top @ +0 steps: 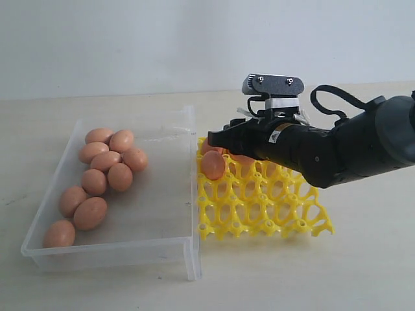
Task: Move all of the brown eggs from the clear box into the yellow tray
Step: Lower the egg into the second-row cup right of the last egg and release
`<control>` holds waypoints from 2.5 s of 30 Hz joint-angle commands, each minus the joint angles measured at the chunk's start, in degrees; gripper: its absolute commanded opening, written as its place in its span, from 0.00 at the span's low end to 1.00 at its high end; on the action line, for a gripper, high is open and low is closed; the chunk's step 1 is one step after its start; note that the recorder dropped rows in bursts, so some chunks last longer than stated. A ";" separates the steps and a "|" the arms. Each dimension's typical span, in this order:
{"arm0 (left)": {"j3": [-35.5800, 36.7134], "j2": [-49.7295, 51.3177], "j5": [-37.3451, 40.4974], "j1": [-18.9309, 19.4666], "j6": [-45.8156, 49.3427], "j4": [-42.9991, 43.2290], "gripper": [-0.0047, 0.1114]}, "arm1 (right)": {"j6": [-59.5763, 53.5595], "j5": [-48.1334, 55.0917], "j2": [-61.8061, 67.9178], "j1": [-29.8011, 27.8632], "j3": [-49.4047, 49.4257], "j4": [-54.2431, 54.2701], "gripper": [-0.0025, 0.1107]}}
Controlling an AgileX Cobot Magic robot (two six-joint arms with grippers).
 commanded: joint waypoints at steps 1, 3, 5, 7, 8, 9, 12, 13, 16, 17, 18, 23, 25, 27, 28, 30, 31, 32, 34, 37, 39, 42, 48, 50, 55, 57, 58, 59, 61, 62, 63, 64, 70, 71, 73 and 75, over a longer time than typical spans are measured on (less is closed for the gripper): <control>-0.23 -0.32 -0.36 0.06 0.12 -0.14 0.04 | 0.02 -1.80 0.21 0.14 0.12 -1.16 0.02; -0.23 -0.32 -0.36 0.06 0.12 -0.14 0.04 | 0.02 -1.80 0.21 0.14 0.12 -1.29 0.02; -0.23 -0.32 -0.36 0.06 0.12 -0.14 0.04 | 0.02 -1.66 0.21 0.14 0.12 -1.42 0.02; -0.23 -0.32 -0.36 0.06 0.12 -0.14 0.04 | 0.02 -1.66 0.21 0.14 0.12 -1.42 0.02; -0.23 -0.32 -0.36 0.06 0.12 -0.14 0.04 | 0.02 -1.66 0.21 0.14 0.12 -1.56 0.02; -0.23 -0.32 -0.36 0.06 0.12 -0.14 0.04 | 0.02 -1.66 0.21 0.14 0.12 -1.56 0.02; -0.23 -0.32 -0.36 0.06 0.12 -0.14 0.04 | 0.12 -1.79 0.21 0.14 0.12 -1.56 0.02; -0.23 -0.32 -0.36 0.06 0.12 -0.14 0.04 | 0.12 -2.00 0.21 0.14 0.12 -1.56 0.02; -0.23 -0.32 -0.36 0.06 0.12 -0.14 0.04 | 0.12 -2.77 0.21 0.14 0.12 -1.56 0.02; -0.23 -0.32 -0.36 0.06 0.12 -0.14 0.04 | 0.12 -3.21 0.21 0.14 0.12 -1.56 0.02; -0.23 -0.32 -0.36 0.06 0.12 -0.14 0.04 | 0.12 -3.21 0.21 0.14 0.12 -1.56 0.02; -0.23 -0.32 -0.36 0.06 0.12 -0.14 0.04 | 0.12 -3.54 0.21 0.14 -0.01 -1.56 0.02; -0.23 -0.32 -0.36 0.06 0.12 -0.14 0.04 | 0.12 -3.54 0.21 0.14 -0.01 -1.56 0.02; -0.23 -0.32 -0.36 0.06 0.12 -0.14 0.04 | 0.12 -3.54 0.21 0.14 -0.01 -1.56 0.02; -0.23 -0.32 -0.36 0.06 0.12 -0.14 0.04 | 0.12 -3.54 0.21 0.14 -0.01 -1.56 0.02; -0.23 -0.32 -0.36 0.06 0.12 -0.14 0.04 | 0.01 -3.54 0.33 0.14 -0.01 -1.83 0.02; -0.23 -0.32 -0.36 0.06 0.12 -0.14 0.04 | 0.01 -3.54 0.47 0.14 -0.01 -1.83 0.02; -0.23 -0.32 -0.36 0.06 0.12 -0.14 0.04 | 0.01 -3.54 0.75 0.14 -0.01 -1.83 0.02; -0.23 -0.32 -0.36 0.06 0.12 -0.14 0.04 | 0.01 -3.30 1.56 0.14 -0.10 -1.83 0.02; -0.23 -0.32 -0.36 0.06 0.12 -0.14 0.04 | 0.01 -2.71 2.06 0.14 -0.33 -1.83 0.02; -0.23 -0.32 -0.36 0.06 0.12 -0.14 0.04 | 0.01 -3.12 2.06 0.14 -0.33 -1.83 0.02; -0.23 -0.32 -0.36 0.06 0.12 -0.14 0.04 | 0.01 -3.53 2.06 0.14 -0.33 -1.83 0.02; -0.23 -0.32 -0.36 0.06 0.12 -0.14 0.04 | 0.01 -3.53 2.06 0.14 -0.33 -1.83 0.02; -0.23 -0.32 -0.36 0.06 0.12 -0.14 0.04 | 0.01 -3.53 2.06 0.14 -0.33 -2.60 0.02; -0.23 -0.32 -0.36 0.06 0.12 -0.14 0.04 | 0.01 -3.53 2.06 0.14 -0.33 -2.97 0.14; -0.23 -0.32 -0.36 0.06 0.12 -0.14 0.04 | 0.01 -3.53 2.06 0.14 -0.33 -2.97 0.24; -0.23 -0.32 -0.36 0.06 0.12 -0.14 0.04 | 0.01 -3.53 2.06 0.14 -0.33 -2.97 0.30; -0.23 -0.32 -0.36 0.06 0.12 -0.14 0.04 | 0.27 -3.53 2.06 0.14 -0.33 -2.97 0.36; -0.23 -0.32 -0.36 0.06 0.12 -0.14 0.04 | 0.51 -3.53 2.06 0.14 -0.33 -2.97 0.46; -0.23 -0.32 -0.36 0.06 0.12 -0.14 0.04 | 0.51 -3.53 2.06 0.14 -0.33 -2.97 0.51; -0.23 -0.32 -0.36 0.06 0.12 -0.14 0.04 | 0.51 -3.53 2.06 0.14 -0.33 -2.97 0.54; -0.23 -0.32 -0.36 0.06 0.12 -0.14 0.04 | 0.51 -3.53 2.06 0.14 -0.33 -2.97 0.55; -0.23 -0.32 -0.36 0.06 0.12 -0.14 0.04 | 0.51 -3.43 2.06 0.14 -0.33 -2.97 0.55; -0.23 -0.32 -0.36 0.06 0.12 -0.14 0.04 | 0.51 -3.31 2.06 0.14 -0.33 -2.97 0.55; -0.23 -0.32 -0.36 0.06 0.12 -0.14 0.04 | 0.51 -2.49 1.61 0.14 -0.33 -2.97 0.55; -0.23 -0.32 -0.36 0.06 0.12 -0.14 0.04 | 0.39 0.37 -0.07 0.14 -0.33 -2.97 0.55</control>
